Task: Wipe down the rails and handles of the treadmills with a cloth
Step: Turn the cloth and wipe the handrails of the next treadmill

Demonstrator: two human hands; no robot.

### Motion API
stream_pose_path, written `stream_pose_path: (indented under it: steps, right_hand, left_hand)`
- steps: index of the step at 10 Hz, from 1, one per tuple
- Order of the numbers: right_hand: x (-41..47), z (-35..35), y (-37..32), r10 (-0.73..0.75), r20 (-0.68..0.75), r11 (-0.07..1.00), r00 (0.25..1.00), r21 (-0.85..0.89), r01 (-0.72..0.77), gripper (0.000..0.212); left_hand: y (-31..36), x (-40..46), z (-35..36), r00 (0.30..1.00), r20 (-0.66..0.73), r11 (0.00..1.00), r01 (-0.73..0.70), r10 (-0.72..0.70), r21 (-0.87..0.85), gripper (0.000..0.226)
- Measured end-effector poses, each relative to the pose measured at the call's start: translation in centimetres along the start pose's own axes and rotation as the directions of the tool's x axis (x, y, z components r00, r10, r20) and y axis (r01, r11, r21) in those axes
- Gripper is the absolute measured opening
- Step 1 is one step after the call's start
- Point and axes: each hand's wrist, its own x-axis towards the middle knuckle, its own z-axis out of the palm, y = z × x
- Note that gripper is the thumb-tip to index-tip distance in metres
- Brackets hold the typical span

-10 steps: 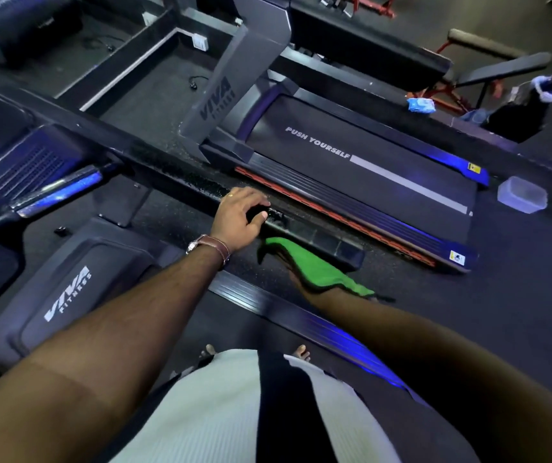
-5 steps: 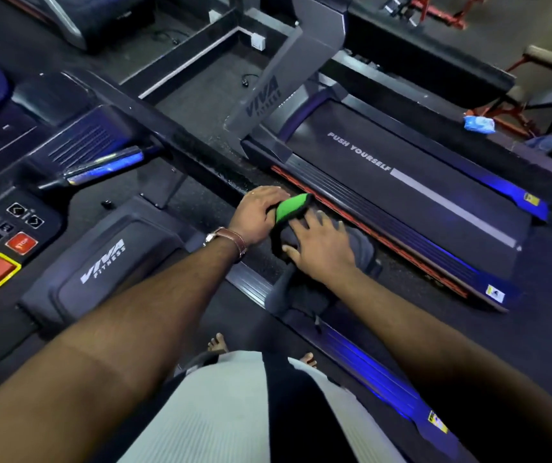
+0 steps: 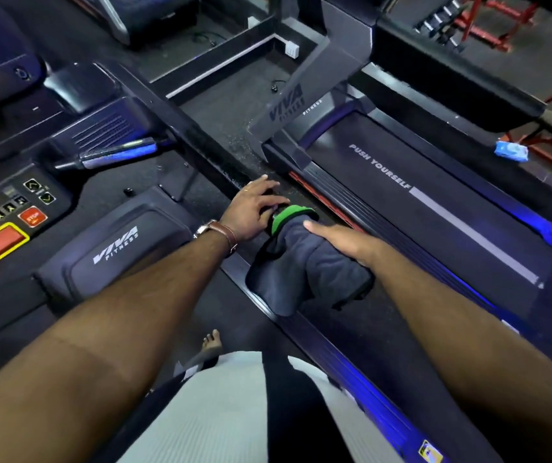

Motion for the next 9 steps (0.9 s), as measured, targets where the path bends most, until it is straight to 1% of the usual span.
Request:
stream_pose_path:
  steps: [1,2,3,4,5,6,7,8,9]
  right_hand:
    - [-0.2,-0.6,2.2,0.022,0.006,0.999,1.000,0.047,-0.022,0.057]
    - [1.0,0.2,-0.7,-0.131,0.004,0.988,0.991,0.081,0.131,0.024]
    - [1.2,1.0,-2.6,-0.114,-0.013,0.991,0.993,0.072,0.115,0.023]
    - [1.1,-0.7,1.9,-0.092,-0.016,0.986,0.996,0.141,0.094,0.039]
    - [0.7,-1.2,3.0,-0.050,0.099,0.981,0.994,0.194,0.030,0.050]
    - [1.5,0.3,-1.0,-0.070,0.065,0.995,0.995,0.081,0.065,0.057]
    - [1.7,1.8,-3.3,-0.245,-0.060,0.940,0.968,-0.257,0.222,0.057]
    - [-0.2,4.1,1.9,-0.536,-0.286,0.480,0.794,-0.877,0.007,0.071]
    - [-1.0,8.0,2.2,-0.514,-0.288,0.316,0.808,-0.939,-0.134,0.046]
  left_hand:
    - [0.2,-0.2,0.3,0.999,-0.047,1.000,0.015,-0.014,0.022,0.028]
    - [0.4,-0.2,0.7,0.993,-0.095,0.996,0.073,-0.068,0.046,0.029]
    - [0.3,-0.2,0.7,0.993,-0.086,0.994,0.091,-0.086,0.055,0.028]
    - [-0.2,0.0,0.7,0.994,-0.077,0.997,0.075,-0.072,0.031,0.024]
    - [-0.1,0.1,0.8,0.992,-0.090,0.996,0.084,-0.083,0.004,0.024]
    - [0.2,0.3,0.8,0.987,-0.120,0.995,0.100,-0.102,-0.022,0.025]
    - [0.3,0.2,0.6,0.990,-0.096,0.995,0.100,-0.101,-0.015,0.029]
    - [0.3,0.3,0.2,0.993,-0.046,0.994,0.107,-0.107,-0.003,0.027]
    - [0.5,0.4,0.1,0.993,-0.041,0.993,0.114,-0.113,0.015,0.026]
